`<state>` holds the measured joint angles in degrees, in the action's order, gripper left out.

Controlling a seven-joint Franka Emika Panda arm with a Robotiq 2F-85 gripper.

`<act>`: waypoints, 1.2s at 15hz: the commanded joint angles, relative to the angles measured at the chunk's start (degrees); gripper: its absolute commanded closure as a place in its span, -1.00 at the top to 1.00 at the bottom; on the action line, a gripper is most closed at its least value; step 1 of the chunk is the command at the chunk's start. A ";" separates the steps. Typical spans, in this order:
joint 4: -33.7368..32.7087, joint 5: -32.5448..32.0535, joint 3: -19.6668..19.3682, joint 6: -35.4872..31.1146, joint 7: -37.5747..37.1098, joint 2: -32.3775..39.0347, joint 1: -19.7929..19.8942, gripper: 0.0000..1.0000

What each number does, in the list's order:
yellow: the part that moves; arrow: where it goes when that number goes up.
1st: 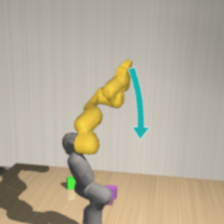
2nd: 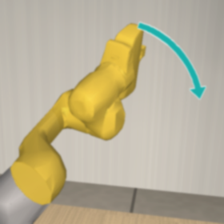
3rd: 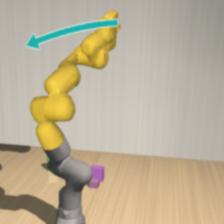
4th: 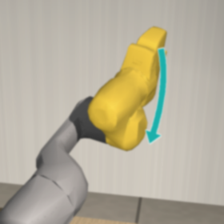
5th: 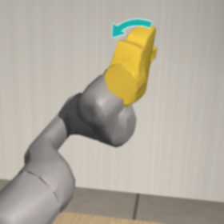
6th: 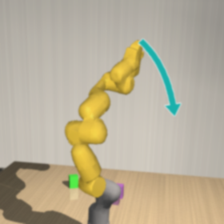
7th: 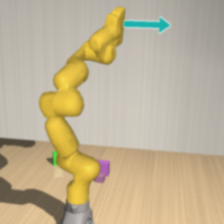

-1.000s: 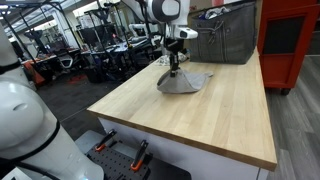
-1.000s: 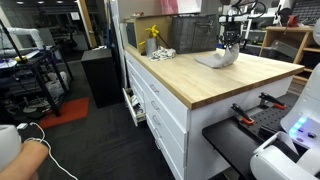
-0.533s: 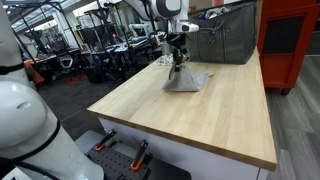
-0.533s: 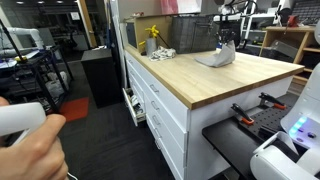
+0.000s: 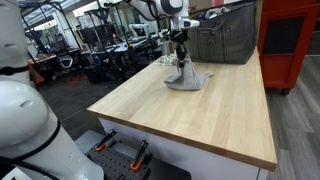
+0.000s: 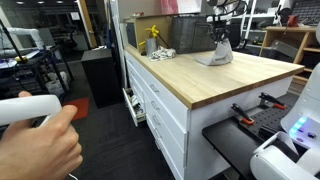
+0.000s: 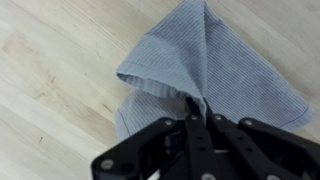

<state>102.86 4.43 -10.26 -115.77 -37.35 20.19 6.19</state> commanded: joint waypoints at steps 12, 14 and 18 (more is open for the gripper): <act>-17.63 -5.00 -0.08 8.98 -5.42 9.79 -4.25 -0.98; -17.47 -6.37 -0.28 7.73 -5.93 9.70 -5.03 -0.39; -14.76 -10.44 -0.87 4.03 -6.57 8.29 -5.95 0.20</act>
<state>87.18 -3.21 -10.30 -109.88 -42.34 29.34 0.92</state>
